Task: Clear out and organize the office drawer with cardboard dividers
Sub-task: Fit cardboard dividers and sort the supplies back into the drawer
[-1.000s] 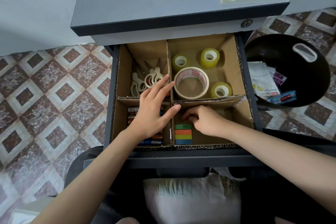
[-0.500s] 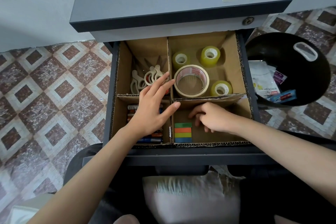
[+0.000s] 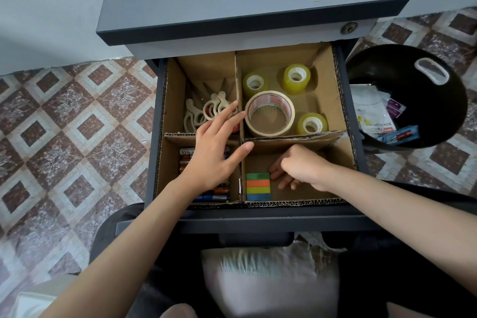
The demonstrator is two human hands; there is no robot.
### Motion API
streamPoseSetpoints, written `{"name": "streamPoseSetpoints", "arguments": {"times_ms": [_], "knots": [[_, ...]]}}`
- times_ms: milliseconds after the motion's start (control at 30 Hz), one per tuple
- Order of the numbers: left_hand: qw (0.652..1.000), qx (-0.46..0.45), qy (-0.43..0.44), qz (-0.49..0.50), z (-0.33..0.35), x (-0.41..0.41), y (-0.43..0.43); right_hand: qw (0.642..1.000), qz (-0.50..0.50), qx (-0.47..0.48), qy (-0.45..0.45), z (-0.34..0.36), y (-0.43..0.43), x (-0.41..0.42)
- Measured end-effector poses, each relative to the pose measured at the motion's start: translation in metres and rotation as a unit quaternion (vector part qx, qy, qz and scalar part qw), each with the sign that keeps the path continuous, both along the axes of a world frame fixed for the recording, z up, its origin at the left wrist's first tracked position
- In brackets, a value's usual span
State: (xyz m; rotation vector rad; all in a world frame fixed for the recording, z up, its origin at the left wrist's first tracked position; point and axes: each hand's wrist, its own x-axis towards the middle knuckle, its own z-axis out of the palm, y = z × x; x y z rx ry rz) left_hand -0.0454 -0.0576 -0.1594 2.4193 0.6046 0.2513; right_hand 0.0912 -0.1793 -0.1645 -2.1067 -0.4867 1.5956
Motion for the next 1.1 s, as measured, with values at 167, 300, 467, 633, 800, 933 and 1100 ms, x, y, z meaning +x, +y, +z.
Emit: {"name": "streamPoseSetpoints", "arguments": {"times_ms": [167, 300, 467, 633, 800, 933, 1100], "knots": [[1.0, 0.001, -0.002, 0.001, 0.0, 0.0, 0.0, 1.0, 0.003, -0.001, -0.003, 0.002, -0.002, -0.001], [1.0, -0.005, -0.003, 0.002, 0.001, 0.0, 0.0, 1.0, 0.013, -0.004, -0.014, 0.002, 0.0, -0.002], [1.0, 0.001, -0.003, 0.0, 0.001, 0.0, 0.0, 1.0, 0.009, -0.017, -0.016, 0.006, -0.003, -0.002], [1.0, 0.005, -0.007, -0.001, 0.001, 0.0, 0.0, 0.999, 0.013, -0.015, -0.034, 0.003, -0.001, -0.004], [1.0, 0.008, -0.002, -0.001, 0.001, 0.0, 0.0, 0.986, 0.085, 0.003, -0.145, 0.004, -0.002, -0.004], [1.0, 0.009, -0.005, 0.0, 0.001, 0.0, 0.0, 0.97, 0.126, 0.049, -0.201, 0.012, 0.0, -0.007], [1.0, 0.009, -0.006, 0.001, 0.0, 0.001, 0.0, 0.961, 0.146, 0.022, -0.233, 0.008, 0.0, -0.007]]}}
